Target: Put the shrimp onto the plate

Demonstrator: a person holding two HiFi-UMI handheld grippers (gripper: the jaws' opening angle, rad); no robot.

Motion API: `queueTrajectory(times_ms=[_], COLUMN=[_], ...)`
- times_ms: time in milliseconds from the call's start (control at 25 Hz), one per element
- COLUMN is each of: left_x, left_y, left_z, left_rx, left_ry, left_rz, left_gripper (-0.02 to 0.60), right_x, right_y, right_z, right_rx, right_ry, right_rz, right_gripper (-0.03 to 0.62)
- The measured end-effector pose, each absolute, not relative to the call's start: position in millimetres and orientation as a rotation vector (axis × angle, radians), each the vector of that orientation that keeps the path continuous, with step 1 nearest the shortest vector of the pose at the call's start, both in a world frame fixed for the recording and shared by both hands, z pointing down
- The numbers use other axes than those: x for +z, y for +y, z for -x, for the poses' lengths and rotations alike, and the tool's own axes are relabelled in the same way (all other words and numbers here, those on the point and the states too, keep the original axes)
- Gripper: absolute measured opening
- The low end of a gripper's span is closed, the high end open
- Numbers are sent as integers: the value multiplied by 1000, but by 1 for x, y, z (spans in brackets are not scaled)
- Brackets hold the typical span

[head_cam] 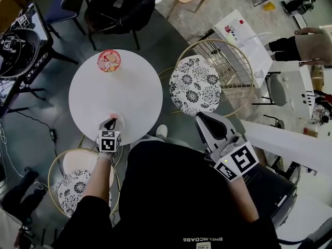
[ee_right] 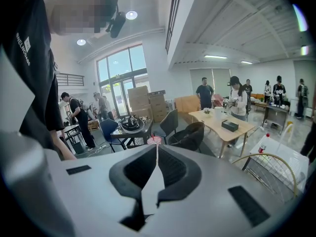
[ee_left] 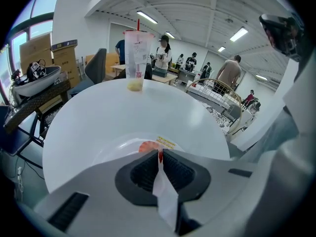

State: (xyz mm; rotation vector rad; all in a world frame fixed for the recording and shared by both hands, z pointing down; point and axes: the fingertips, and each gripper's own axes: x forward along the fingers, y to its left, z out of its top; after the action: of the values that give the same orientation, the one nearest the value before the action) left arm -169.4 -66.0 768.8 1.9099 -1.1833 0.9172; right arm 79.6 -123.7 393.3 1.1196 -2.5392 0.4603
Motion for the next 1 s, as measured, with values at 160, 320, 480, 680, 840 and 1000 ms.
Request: queueTrajectory(times_ms=[160,320,480,680,840,1000], left_x=[770,769,767,756,736,711], left_y=[-62,-60,-56,-56,-60,-62], left_z=[166,165,165,168,168,166], left_rx=[926,932,931,903,859,790], left_ry=[-1166,-1171,-1188,-1228,-1271,-1317], left_rz=[-1910,-1902,-1893,-1892,-1903,-1919], left_gripper=[40,69,81,81,81,80], right_x=[393,392,392,393,391,391], right_y=[-123,-122,-120,-117,-116,-113], right_z=[-82,-83,-85,-86,-84,-80], right_rx=[464,463,465,477,487,494], right_ry=[-2541,-2543,-2552,-2569,-2596,-2624], right_rz=[-1120,-1113,-1108,-1098,-1070,-1040], right_gripper=[23,21,23,23,23,21])
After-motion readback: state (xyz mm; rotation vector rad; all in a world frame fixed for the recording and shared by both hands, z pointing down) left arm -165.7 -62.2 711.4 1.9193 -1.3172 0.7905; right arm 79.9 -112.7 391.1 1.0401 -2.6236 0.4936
